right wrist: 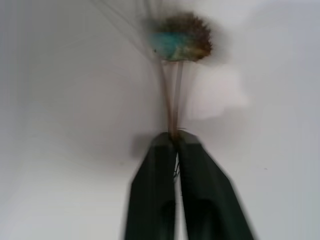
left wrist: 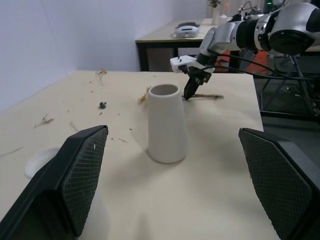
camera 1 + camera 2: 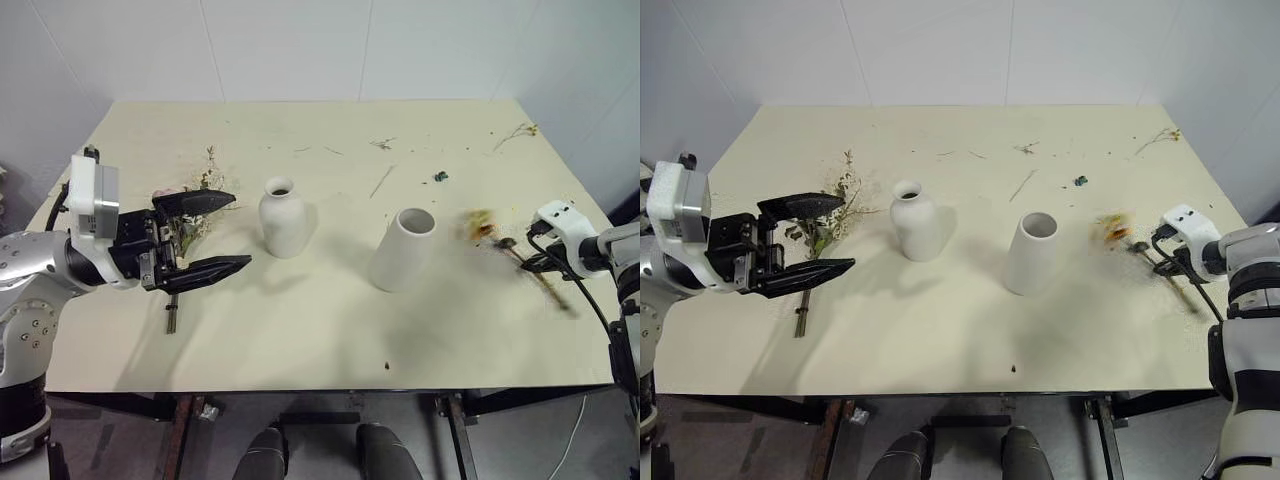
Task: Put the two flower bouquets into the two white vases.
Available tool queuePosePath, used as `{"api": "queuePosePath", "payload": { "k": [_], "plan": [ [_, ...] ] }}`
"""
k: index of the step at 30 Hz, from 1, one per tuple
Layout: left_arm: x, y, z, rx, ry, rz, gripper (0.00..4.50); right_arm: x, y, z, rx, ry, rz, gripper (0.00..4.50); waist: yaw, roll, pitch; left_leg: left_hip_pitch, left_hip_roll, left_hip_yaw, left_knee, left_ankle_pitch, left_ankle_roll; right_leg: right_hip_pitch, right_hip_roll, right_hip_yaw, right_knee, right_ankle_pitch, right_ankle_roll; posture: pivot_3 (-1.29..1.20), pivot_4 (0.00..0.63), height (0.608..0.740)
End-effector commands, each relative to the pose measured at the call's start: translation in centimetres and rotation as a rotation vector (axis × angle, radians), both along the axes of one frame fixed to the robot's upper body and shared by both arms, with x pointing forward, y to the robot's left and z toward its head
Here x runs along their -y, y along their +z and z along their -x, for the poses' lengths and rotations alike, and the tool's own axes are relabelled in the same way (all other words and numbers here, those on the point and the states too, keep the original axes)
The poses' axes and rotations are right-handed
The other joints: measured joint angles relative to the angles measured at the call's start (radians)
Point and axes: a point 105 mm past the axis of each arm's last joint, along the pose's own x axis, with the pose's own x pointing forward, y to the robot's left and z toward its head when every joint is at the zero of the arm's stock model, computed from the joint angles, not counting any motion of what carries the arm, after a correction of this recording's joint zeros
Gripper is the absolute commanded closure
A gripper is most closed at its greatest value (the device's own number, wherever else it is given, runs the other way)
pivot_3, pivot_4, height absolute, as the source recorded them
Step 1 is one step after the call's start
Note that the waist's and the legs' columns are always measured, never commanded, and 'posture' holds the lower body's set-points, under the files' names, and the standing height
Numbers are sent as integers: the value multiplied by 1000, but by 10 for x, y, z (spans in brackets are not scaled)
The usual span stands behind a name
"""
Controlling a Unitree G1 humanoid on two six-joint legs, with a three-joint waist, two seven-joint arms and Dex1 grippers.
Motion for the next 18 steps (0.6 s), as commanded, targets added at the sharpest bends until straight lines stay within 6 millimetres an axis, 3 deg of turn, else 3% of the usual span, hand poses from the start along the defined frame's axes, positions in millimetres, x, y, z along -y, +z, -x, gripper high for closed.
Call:
{"api": "queuePosePath", "payload": {
  "k": [1,2,5,7,10,13,18],
  "plan": [
    [1,8,-4,48,-14,-1,0,-4,54,-16,270,-18,-121,4480,-1,0,0,0,0,1,0,0,0,0,0,1,0,0,0,0,150,740],
    [1,8,-6,51,-15,-1,0,-7,64,-19,324,-11,-156,4480,-4,0,0,0,0,3,-1,0,0,-1,0,3,0,2,4,0,150,740],
    [4,9,-14,59,-20,17,0,-15,125,-28,682,14,-237,4480,-11,1,0,2,1,6,-3,-1,1,-1,0,5,-1,3,5,0,150,740],
    [6,9,-19,59,-28,26,0,-24,163,-23,911,51,-300,4480,-12,1,0,2,1,6,-5,-1,1,-2,0,6,-1,2,5,0,150,740],
    [9,7,-26,54,-39,40,0,-49,200,-7,1138,122,-471,4480,-13,0,0,2,2,5,-7,-2,2,-3,2,5,-1,2,6,0,150,740],
    [10,7,-34,50,-42,44,0,-80,213,12,1212,196,-624,4480,-9,0,0,2,4,5,-8,-2,2,-3,3,5,-1,2,5,0,150,740],
    [7,1,-41,35,-38,41,0,-136,205,39,1155,340,-771,4480,2,0,0,1,5,5,-7,-2,2,-5,3,6,1,2,5,0,150,740]
  ]
}}
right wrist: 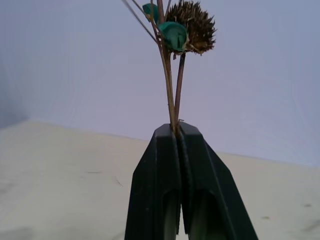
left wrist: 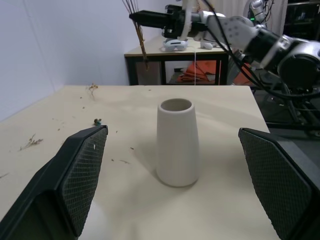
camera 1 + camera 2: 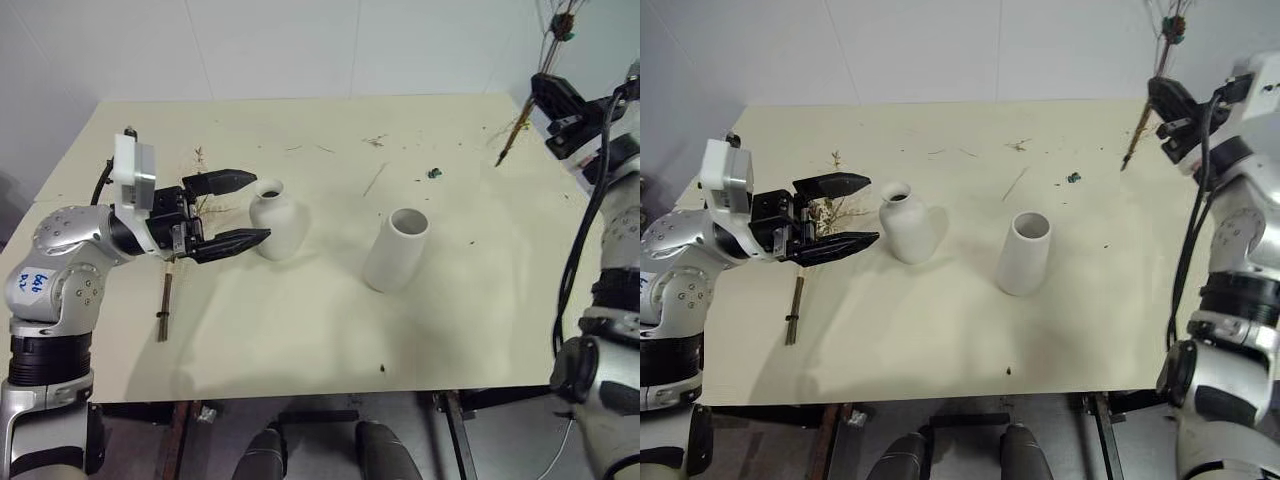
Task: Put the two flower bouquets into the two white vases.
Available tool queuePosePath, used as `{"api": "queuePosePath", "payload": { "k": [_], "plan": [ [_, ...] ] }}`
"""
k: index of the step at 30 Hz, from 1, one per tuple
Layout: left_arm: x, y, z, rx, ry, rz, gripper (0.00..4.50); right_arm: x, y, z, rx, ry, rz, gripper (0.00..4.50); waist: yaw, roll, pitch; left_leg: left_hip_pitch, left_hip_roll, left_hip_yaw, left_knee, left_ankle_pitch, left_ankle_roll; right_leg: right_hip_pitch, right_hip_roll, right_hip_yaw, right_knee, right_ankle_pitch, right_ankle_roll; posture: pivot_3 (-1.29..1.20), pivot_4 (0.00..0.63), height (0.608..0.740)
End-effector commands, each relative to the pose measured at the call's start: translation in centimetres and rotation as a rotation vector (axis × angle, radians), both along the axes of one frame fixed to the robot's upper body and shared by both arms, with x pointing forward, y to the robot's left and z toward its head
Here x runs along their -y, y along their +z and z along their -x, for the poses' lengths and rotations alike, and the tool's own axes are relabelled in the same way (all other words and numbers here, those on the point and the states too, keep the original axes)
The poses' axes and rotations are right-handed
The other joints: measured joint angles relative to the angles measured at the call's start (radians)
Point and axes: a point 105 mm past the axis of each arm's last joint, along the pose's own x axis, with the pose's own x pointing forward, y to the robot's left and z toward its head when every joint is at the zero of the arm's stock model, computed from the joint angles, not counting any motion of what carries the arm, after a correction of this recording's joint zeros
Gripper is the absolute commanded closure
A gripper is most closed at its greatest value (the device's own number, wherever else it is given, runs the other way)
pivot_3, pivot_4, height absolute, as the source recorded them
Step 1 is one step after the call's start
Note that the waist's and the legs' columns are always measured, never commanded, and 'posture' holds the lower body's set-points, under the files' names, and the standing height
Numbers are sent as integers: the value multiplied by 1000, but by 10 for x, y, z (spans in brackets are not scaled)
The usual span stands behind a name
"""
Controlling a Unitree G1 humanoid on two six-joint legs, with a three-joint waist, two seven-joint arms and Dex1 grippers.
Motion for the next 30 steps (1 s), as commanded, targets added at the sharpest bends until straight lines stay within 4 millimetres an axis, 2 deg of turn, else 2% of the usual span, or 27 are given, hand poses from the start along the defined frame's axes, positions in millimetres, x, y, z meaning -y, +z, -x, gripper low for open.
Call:
{"api": "queuePosePath", "payload": {
  "k": [1,5,10,19,26,30],
  "plan": [
    [-4,5,-1,36,10,-4,0,-35,19,37,88,156,-9,4480,2,0,0,0,0,0,0,0,0,0,0,0,0,0,0,0,150,740],
    [-9,2,-3,30,38,4,0,-67,3,60,66,312,46,4480,4,0,0,0,0,0,1,0,0,0,0,0,0,0,0,0,150,740],
    [-11,0,-5,24,54,14,0,-69,-12,64,6,335,15,4480,5,0,0,0,0,0,2,0,0,1,0,0,0,1,-1,0,150,740],
    [-10,1,-8,30,69,34,0,-78,-54,49,-43,278,55,4480,2,-1,-1,1,1,0,1,0,1,1,0,0,0,1,-1,0,150,740],
    [-12,3,-7,39,85,39,0,-89,-63,53,-17,301,54,4480,5,-1,-1,1,1,0,1,0,1,1,0,0,0,1,-1,0,150,740],
    [-17,5,-8,49,107,36,0,-86,-64,58,-16,310,67,3551,4,-1,-1,1,1,0,1,0,1,1,0,0,0,1,-1,0,150,740]
  ]
}}
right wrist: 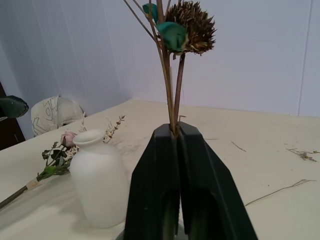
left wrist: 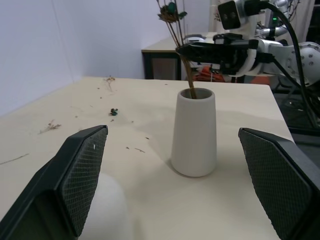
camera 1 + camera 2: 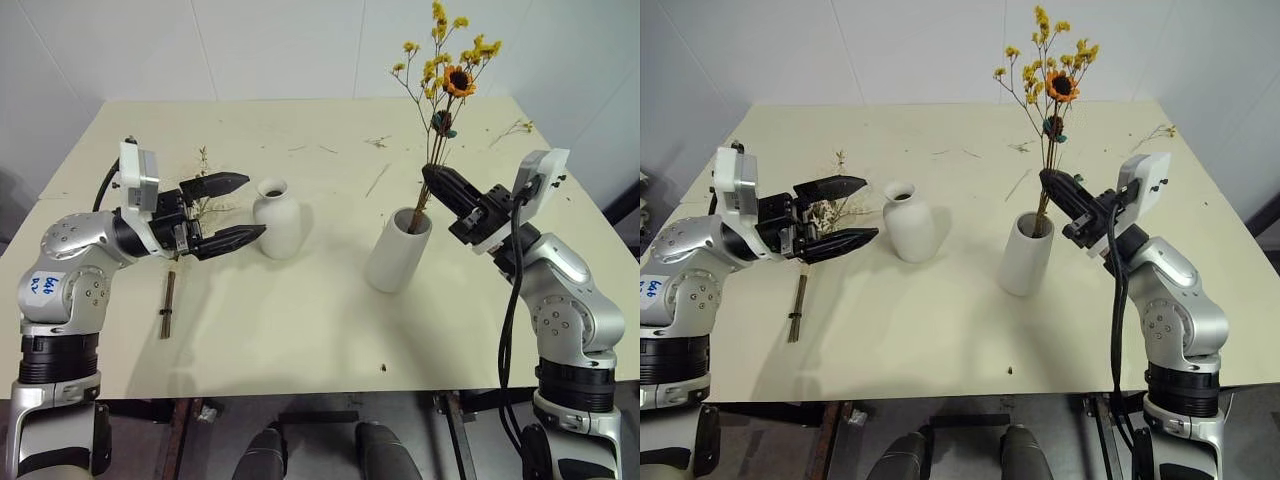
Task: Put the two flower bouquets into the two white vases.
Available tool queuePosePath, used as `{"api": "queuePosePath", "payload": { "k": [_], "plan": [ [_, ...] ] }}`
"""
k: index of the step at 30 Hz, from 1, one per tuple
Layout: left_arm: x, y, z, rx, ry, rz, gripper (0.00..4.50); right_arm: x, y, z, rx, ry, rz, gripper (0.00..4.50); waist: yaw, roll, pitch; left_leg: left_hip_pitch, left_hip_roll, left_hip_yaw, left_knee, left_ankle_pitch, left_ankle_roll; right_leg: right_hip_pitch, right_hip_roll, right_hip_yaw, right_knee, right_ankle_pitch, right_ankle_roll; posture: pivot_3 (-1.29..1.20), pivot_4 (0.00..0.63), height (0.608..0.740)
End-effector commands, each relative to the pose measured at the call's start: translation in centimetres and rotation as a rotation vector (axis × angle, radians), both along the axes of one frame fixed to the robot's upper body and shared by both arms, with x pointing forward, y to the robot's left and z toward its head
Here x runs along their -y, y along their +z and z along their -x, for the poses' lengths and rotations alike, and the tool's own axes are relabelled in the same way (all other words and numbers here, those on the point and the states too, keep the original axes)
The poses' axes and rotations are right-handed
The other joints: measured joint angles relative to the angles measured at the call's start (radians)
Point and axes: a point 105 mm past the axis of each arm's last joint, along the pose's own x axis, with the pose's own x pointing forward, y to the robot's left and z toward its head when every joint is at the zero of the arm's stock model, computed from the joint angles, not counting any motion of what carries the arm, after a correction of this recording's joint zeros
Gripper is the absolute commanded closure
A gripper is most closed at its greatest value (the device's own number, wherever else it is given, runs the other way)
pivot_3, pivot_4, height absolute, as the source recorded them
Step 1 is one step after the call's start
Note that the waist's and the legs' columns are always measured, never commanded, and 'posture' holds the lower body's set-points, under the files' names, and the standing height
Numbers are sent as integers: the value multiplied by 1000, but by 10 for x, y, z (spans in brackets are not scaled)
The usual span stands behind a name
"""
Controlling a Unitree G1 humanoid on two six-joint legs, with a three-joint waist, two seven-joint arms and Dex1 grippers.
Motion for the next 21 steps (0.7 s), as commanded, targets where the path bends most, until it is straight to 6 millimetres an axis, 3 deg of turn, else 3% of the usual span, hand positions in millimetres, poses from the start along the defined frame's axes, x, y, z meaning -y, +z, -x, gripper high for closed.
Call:
{"api": "queuePosePath", "payload": {
  "k": [1,4,7,11,17,21],
  "plan": [
    [-8,11,4,58,34,-7,0,1,13,14,91,8,38,3211,0,0,0,0,0,0,0,0,0,0,0,0,0,0,0,0,150,740],
    [-16,11,4,63,72,-27,0,3,11,19,91,21,67,2196,-1,0,0,0,0,0,0,0,0,0,0,0,0,0,0,0,150,740],
    [-37,7,-2,20,193,-84,0,12,9,22,109,3,192,1208,-1,0,0,0,0,0,-1,0,0,0,0,0,0,0,0,0,150,740],
    [-80,-14,-23,-224,576,-295,0,48,16,24,86,6,341,23,-1,-1,1,0,0,1,-1,0,0,0,0,0,-1,-1,-1,0,150,740],
    [-105,-32,-9,-522,767,-412,0,68,13,31,-12,171,523,23,-3,-2,1,2,0,1,-2,-1,1,1,0,0,-2,-1,-1,0,150,740],
    [-110,-48,-1,-608,812,-445,0,61,15,35,-2,241,586,23,-6,-2,1,3,1,2,-3,-2,1,1,1,0,-2,-3,-3,0,150,740]
  ]
}}
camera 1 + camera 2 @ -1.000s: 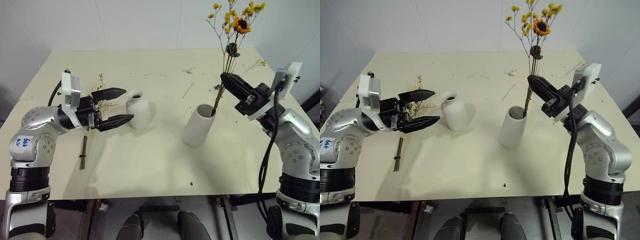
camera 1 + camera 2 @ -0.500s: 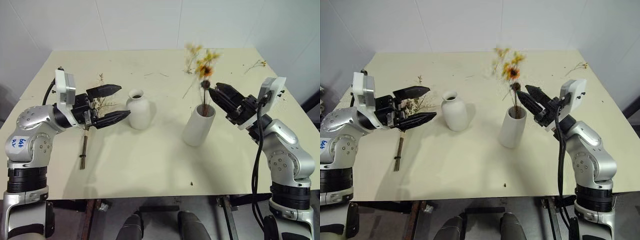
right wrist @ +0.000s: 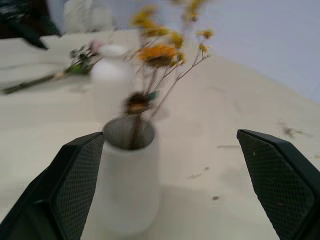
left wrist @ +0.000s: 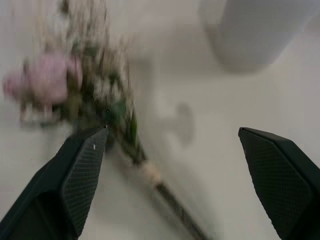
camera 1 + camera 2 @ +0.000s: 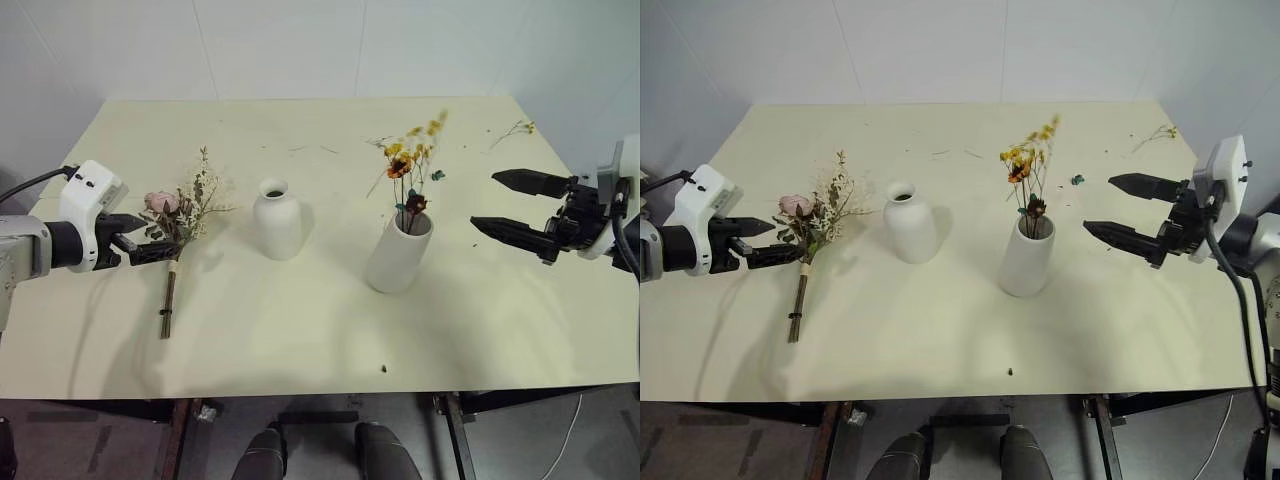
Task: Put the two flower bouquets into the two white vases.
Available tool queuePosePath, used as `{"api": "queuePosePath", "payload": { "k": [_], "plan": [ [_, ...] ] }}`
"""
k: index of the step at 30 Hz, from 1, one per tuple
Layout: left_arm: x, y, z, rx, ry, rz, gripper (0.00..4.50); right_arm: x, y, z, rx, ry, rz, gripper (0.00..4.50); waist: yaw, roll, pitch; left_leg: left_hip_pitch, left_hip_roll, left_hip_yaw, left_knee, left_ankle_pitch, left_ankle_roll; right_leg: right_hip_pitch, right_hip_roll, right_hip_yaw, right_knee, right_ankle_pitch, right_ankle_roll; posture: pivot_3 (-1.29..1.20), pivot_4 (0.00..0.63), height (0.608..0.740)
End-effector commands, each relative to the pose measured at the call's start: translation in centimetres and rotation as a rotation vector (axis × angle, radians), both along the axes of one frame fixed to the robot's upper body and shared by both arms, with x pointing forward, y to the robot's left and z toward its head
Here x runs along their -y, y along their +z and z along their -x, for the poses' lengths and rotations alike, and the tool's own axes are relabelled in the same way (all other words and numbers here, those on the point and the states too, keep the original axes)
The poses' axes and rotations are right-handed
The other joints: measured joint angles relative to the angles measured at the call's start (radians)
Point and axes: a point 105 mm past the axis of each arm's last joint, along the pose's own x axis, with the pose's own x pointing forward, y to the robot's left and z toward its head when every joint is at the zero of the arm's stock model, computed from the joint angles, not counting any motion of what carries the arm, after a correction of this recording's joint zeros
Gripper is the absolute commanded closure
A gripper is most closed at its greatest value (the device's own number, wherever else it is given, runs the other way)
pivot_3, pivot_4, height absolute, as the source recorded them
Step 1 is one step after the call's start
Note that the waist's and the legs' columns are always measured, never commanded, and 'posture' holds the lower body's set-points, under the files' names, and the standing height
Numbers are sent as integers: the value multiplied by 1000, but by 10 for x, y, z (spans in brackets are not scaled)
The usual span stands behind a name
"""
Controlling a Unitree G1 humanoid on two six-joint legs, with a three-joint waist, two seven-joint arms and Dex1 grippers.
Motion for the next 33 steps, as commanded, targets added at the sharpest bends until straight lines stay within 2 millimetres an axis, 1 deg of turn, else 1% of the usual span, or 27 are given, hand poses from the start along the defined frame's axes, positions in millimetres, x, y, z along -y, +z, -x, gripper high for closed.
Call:
{"api": "queuePosePath", "payload": {
  "k": [1,2,4,10,13,17,19,20,21,26,29,31,33],
  "plan": [
    [-3,-4,7,-23,38,-18,0,-6,12,10,35,71,48,23,-3,0,0,0,0,1,0,0,0,0,0,0,0,0,0,0,150,740],
    [-6,-10,8,-39,52,-21,0,-7,11,15,19,94,60,23,-2,0,0,0,1,1,-1,0,-1,-1,0,0,0,0,0,0,150,740],
    [-5,-23,7,-60,91,-7,0,-5,10,22,-8,128,96,23,2,0,0,0,1,1,-1,-1,-1,-1,1,0,0,-1,-1,0,150,740],
    [-15,-34,-1,-40,225,-30,0,-7,12,28,-9,149,116,23,7,-2,0,-1,1,1,2,-2,-2,-1,1,0,0,-1,0,0,150,740],
    [-7,-49,-8,-57,265,32,0,-8,10,32,-19,166,117,23,12,-2,0,-1,1,1,2,-2,-2,0,0,0,0,-1,0,0,150,740],
    [-5,-69,-9,-121,289,76,0,-14,11,38,-18,189,124,23,18,-3,0,-1,1,1,3,-2,-2,0,1,0,0,0,0,0,150,740],
    [-6,-74,-10,-136,292,88,0,-16,13,40,-13,198,125,23,19,-3,0,0,1,1,3,-2,-2,0,1,0,1,0,0,0,150,740],
    [-7,-74,-11,-138,298,93,402,-17,14,41,-11,203,120,0,20,-3,0,0,1,1,3,-2,-3,0,1,0,1,0,0,0,150,740],
    [-8,-73,-12,-138,304,93,547,-18,16,41,-8,208,114,0,21,-3,0,0,1,1,3,-2,-3,0,1,0,1,0,0,0,150,740],
    [-12,-69,-13,-139,305,87,2082,-22,17,45,-4,225,92,0,27,-3,0,0,1,1,3,-2,-3,0,1,0,0,0,0,0,150,740],
    [-12,-67,-13,-148,291,92,3005,-25,17,47,58,246,92,0,29,-3,0,0,1,1,3,-2,-3,1,1,0,0,0,0,0,150,740],
    [-8,-62,-14,-145,271,141,3600,-26,15,48,58,248,90,0,29,-3,0,0,1,1,3,-2,-3,1,1,0,0,0,0,0,150,740],
    [-7,-56,-17,-127,267,148,4185,-27,14,46,70,241,80,0,29,-3,0,0,1,1,3,-2,-3,1,1,0,0,0,0,0,150,740]
  ]
}}
